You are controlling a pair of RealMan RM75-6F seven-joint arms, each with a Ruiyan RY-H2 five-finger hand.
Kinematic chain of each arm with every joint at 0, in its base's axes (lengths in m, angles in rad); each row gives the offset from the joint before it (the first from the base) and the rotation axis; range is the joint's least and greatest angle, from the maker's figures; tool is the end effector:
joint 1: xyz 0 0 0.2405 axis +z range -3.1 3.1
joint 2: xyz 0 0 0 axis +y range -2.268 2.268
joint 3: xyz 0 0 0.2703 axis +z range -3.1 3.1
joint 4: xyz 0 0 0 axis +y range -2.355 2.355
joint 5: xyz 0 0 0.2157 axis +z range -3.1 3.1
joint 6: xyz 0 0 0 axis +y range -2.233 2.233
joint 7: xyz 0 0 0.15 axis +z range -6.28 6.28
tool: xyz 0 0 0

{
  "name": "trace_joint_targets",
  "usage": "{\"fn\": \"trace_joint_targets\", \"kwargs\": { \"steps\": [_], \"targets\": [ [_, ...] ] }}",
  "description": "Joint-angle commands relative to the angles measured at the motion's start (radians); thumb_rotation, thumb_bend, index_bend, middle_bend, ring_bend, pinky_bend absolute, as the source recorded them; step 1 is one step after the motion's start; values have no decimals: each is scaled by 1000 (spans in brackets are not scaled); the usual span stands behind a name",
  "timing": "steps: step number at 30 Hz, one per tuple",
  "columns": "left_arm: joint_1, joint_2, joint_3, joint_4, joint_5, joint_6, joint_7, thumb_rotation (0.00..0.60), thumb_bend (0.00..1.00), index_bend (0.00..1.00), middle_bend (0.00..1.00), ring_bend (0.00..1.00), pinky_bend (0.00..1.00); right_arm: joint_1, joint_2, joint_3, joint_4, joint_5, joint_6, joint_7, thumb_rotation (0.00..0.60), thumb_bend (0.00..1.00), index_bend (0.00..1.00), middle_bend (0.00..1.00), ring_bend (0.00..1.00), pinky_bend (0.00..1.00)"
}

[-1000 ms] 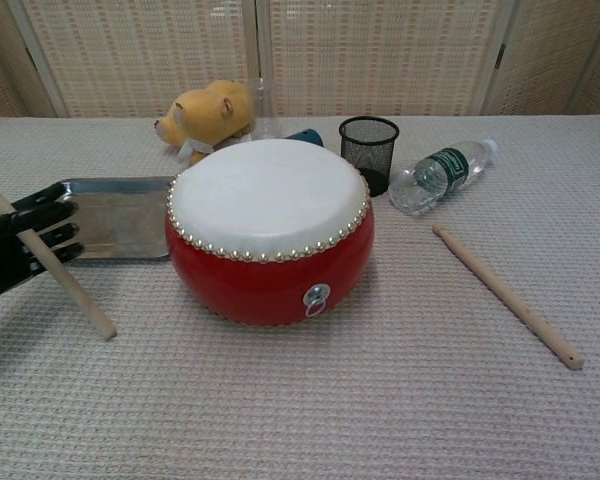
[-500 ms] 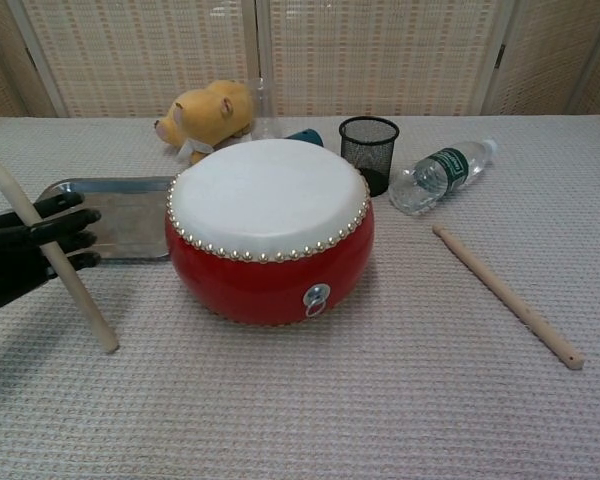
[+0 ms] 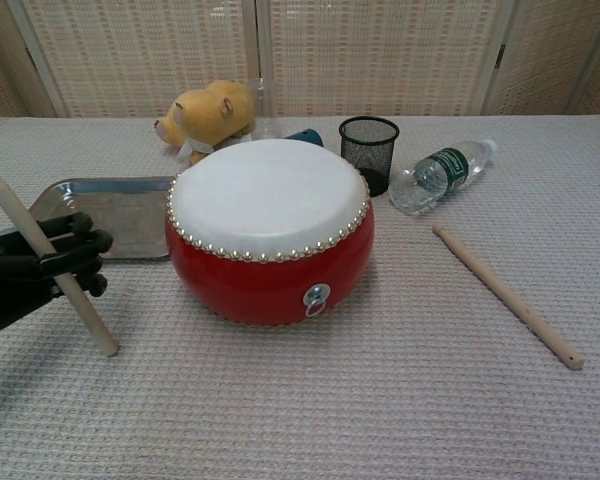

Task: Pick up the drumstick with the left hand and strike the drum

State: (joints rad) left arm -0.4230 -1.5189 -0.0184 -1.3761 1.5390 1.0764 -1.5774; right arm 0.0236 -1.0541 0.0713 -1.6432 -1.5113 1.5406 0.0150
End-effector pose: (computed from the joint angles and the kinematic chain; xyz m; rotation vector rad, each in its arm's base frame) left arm -0.2573 0.2662 -0.0202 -0.6993 -2.5681 -1.6659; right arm -0.3282 -0.1728 0.1888 1.3249 -0.8617 0.9040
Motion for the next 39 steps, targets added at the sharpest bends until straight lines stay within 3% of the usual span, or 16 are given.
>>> {"fn": "trace_joint_targets", "kwargs": {
  "steps": [1, 18, 31, 34, 39],
  "targets": [
    [-1, 0, 6, -3, 6, 4, -2, 600, 251, 638, 701, 647, 580, 0, 0, 0, -1, 0, 1, -1, 600, 227, 146, 124, 0, 20],
    [-45, 30, 39, -17, 41, -1, -64, 575, 193, 459, 557, 512, 501, 5, 0, 4, 1, 2, -5, -1, 600, 226, 147, 123, 0, 20],
    [-79, 62, 53, 18, 50, -23, -163, 579, 164, 406, 469, 432, 476, 12, 0, 7, -5, 6, -13, -11, 600, 226, 146, 123, 0, 20],
    [-70, 55, 52, 19, 34, -12, -131, 579, 164, 414, 483, 442, 482, 14, -1, 7, -6, 6, -16, -13, 600, 226, 147, 123, 0, 20],
    [-61, 32, 40, 17, -4, -16, -59, 575, 164, 502, 601, 552, 560, 16, 0, 7, -11, 5, -17, -17, 600, 226, 147, 123, 0, 20]
  ]
}}
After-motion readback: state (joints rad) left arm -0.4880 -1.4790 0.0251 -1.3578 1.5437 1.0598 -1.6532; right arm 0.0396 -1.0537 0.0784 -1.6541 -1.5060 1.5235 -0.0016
